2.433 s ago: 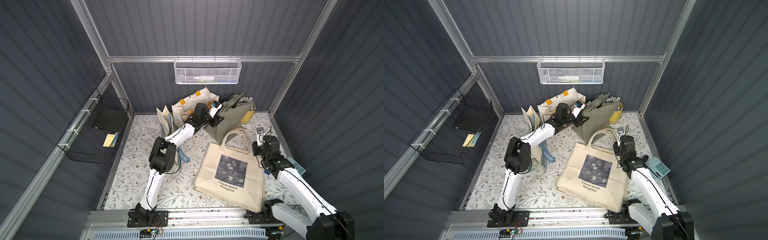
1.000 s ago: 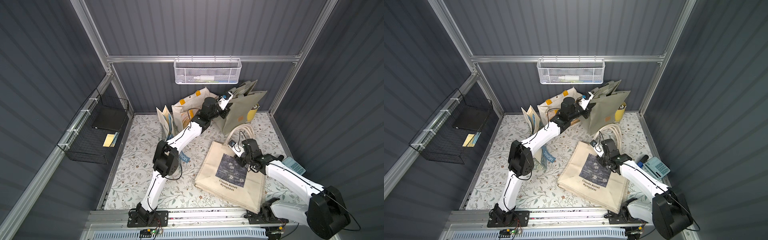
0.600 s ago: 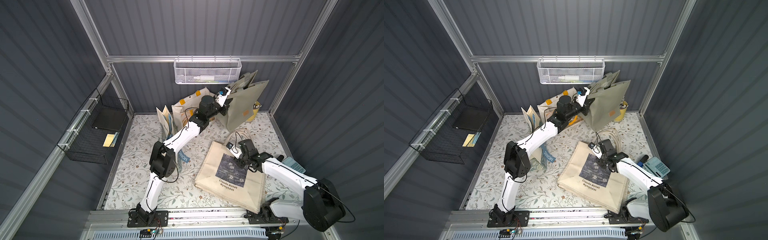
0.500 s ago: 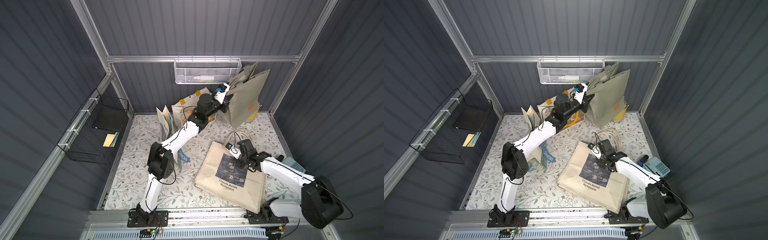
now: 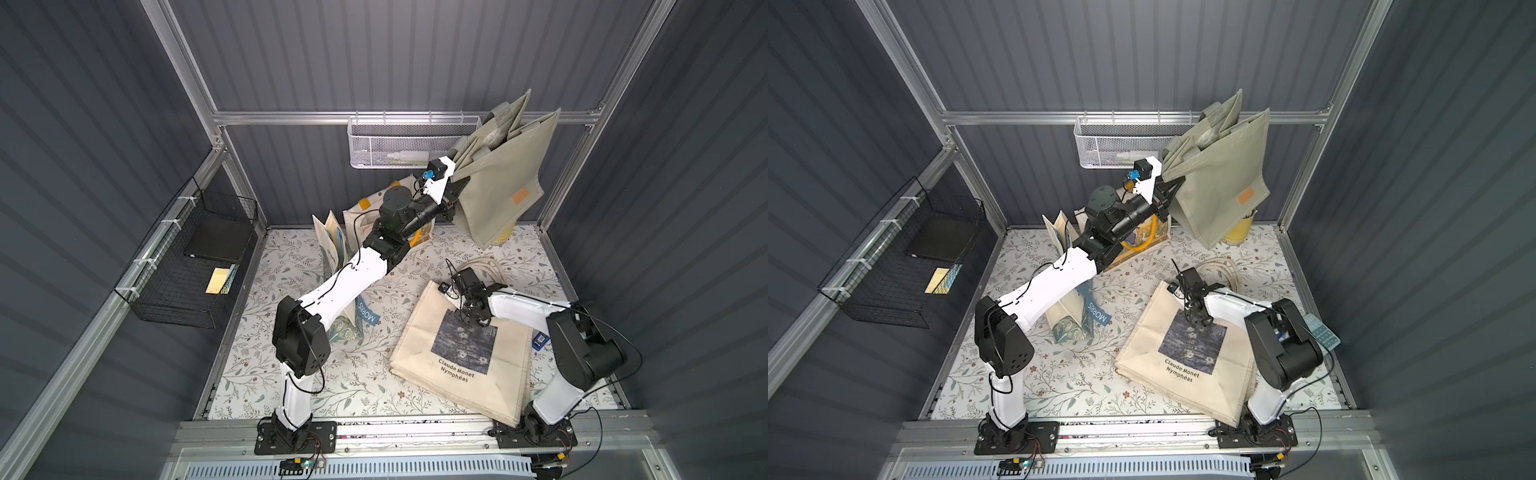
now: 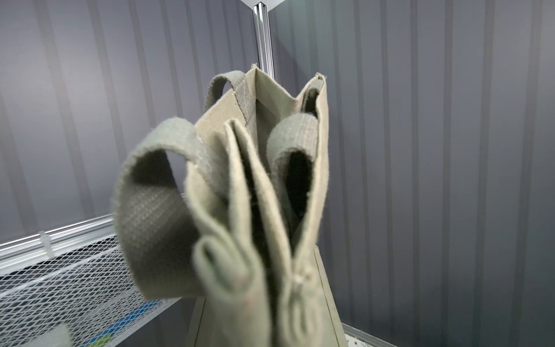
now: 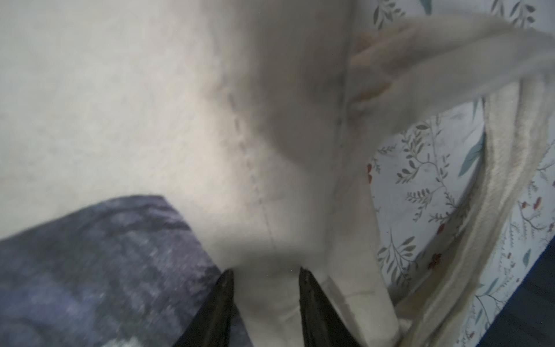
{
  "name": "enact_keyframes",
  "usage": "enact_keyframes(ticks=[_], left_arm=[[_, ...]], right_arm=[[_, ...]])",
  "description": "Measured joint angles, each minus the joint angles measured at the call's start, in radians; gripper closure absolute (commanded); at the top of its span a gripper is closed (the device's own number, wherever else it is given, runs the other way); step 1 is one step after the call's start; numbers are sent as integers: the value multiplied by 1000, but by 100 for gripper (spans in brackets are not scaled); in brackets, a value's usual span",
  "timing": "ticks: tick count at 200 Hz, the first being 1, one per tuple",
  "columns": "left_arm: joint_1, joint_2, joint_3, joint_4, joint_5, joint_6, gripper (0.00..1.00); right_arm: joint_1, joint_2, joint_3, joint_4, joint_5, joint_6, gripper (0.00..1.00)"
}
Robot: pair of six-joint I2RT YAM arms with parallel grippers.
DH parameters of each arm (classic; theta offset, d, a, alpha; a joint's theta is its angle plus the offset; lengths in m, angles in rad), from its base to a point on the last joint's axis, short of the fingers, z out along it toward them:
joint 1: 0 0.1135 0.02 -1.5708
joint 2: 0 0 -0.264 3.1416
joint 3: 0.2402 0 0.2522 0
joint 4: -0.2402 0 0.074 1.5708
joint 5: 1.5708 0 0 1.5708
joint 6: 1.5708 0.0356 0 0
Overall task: Put away the canvas bag
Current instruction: Move the canvas bag to the center of the board.
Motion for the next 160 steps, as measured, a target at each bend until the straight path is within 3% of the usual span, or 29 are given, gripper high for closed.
enact_keyframes(ticks=[46,87,124,160], left_arm=[[0,-102,-93,-3,3,34,100],[0,-180,-143,-3,3,64,100],[0,-195,-148,-11,7,82,100],[0,-195,-148,-92,20,101,100]], right_arm=[[-29,145,161,-33,95,15,62],[-80,241,253,45,186,-29,62],[-95,251,238,146,221,-105,62],[-98,203,229,174,192,-74,61]])
